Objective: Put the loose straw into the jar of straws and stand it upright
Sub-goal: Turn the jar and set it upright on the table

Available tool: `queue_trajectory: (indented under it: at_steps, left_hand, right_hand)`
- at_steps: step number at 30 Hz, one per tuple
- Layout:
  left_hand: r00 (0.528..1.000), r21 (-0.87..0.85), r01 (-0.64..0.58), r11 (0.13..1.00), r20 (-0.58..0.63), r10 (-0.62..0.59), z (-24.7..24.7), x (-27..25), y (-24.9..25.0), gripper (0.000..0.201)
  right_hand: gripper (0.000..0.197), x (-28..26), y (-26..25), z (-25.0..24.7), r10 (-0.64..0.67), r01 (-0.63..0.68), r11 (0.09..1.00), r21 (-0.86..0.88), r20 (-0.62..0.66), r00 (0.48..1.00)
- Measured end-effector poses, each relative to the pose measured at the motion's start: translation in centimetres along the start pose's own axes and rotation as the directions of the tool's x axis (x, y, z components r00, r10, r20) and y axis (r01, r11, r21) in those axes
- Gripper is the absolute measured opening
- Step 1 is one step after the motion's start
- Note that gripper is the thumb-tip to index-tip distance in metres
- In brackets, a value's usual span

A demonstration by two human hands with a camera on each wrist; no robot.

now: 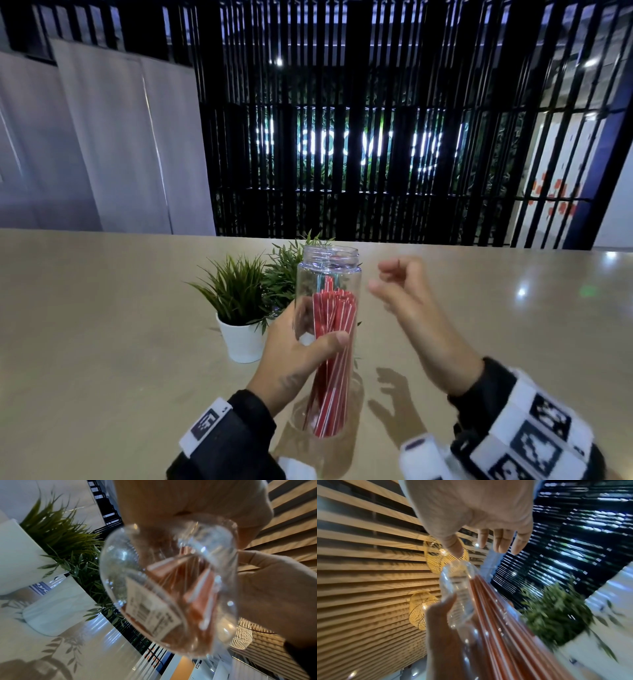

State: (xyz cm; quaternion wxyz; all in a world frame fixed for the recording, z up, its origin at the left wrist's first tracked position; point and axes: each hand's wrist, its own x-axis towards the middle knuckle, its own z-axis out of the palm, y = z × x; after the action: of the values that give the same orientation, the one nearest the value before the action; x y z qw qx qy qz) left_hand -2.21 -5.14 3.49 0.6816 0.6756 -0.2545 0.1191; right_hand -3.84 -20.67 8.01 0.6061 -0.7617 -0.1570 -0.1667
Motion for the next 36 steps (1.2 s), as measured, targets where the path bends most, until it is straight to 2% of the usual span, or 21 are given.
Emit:
queue_trajectory:
  at_steps: [2, 4, 7, 9, 10, 12, 14, 16, 18, 20, 25, 30, 34, 36]
  left_hand:
    - [1.0, -0.013, 0.002, 1.0, 0.008, -0.002, 0.2, 0.0, 0.1, 0.059]
    - [1.0, -0.041, 0.004, 0.999, 0.021, -0.003, 0.3, -0.1, 0.1, 0.058]
    - [0.998, -0.092, 0.013, 0.996, 0.056, -0.008, 0.5, -0.4, 0.1, 0.056]
    - [0.996, -0.122, 0.03, 0.992, 0.085, -0.019, 0.7, -0.5, 0.0, 0.057]
    - [0.994, -0.131, 0.042, 0.99, 0.104, -0.028, 0.7, -0.5, -0.1, 0.059]
    - [0.99, -0.117, 0.049, 0.992, 0.135, -0.033, 0.6, -0.5, -0.3, 0.066]
    - [0.988, -0.064, 0.019, 0.998, 0.154, -0.009, 0.8, -0.6, -0.2, 0.078]
    - [0.99, 0.03, -0.031, 0.999, 0.137, 0.027, 1.2, -0.9, -0.3, 0.085]
    - [0.997, 0.115, -0.07, 0.991, 0.025, 0.067, 1.6, -1.1, -0.7, 0.075]
    - [0.992, 0.126, -0.112, 0.986, -0.039, 0.117, 2.2, -1.2, -0.9, 0.063]
    - [0.996, 0.054, -0.078, 0.996, 0.035, 0.076, 4.1, -1.5, -1.5, 0.023]
    - [0.991, 0.057, -0.009, 0.998, 0.134, 0.001, 5.5, -0.9, -3.2, 0.039]
    - [0.984, 0.176, -0.005, 0.984, 0.176, -0.026, 6.8, 1.3, -5.0, 0.047]
    - [0.975, 0.201, 0.038, 0.979, 0.208, -0.08, 7.4, 2.3, -5.6, 0.052]
  right_hand:
    - [0.073, -1.2, 1.6, 0.8, 0.098, -0.116, 0.986, 0.118, 0.152, 0.984]
    - [0.088, -2.0, 2.9, 1.4, 0.117, -0.186, 0.948, 0.259, 0.259, 0.959]
    - [0.082, -2.7, 3.7, 1.8, 0.127, -0.282, 0.876, 0.392, 0.377, 0.918]
    - [0.077, -3.0, 3.4, 2.3, 0.125, -0.31, 0.844, 0.438, 0.402, 0.907]
    - [0.08, -3.1, 3.1, 2.4, 0.145, -0.33, 0.832, 0.445, 0.401, 0.905]
    - [0.087, -3.4, 3.1, 2.3, 0.174, -0.352, 0.842, 0.41, 0.412, 0.895]
    - [0.073, -3.9, 3.5, 1.9, 0.165, -0.324, 0.884, 0.337, 0.424, 0.891]
    - [0.065, -4.4, 4.1, 1.0, 0.147, -0.286, 0.886, 0.365, 0.364, 0.92]
    - [0.065, -4.3, 4.7, 0.2, 0.134, -0.227, 0.882, 0.413, 0.242, 0.961]
    - [0.066, -4.2, 4.7, -0.6, 0.112, -0.163, 0.917, 0.363, 0.157, 0.981]
    - [0.073, -4.3, 4.7, -2.2, 0.122, -0.123, 0.977, 0.177, 0.014, 0.992]
    - [0.068, -3.0, 5.9, -3.4, 0.156, -0.158, 0.987, -0.024, -0.077, 0.985]
    - [0.063, -1.3, 7.7, -3.9, 0.155, -0.165, 0.985, -0.059, -0.141, 0.978]
    - [0.062, -0.4, 8.7, -4.3, 0.183, -0.196, 0.977, -0.087, -0.143, 0.973]
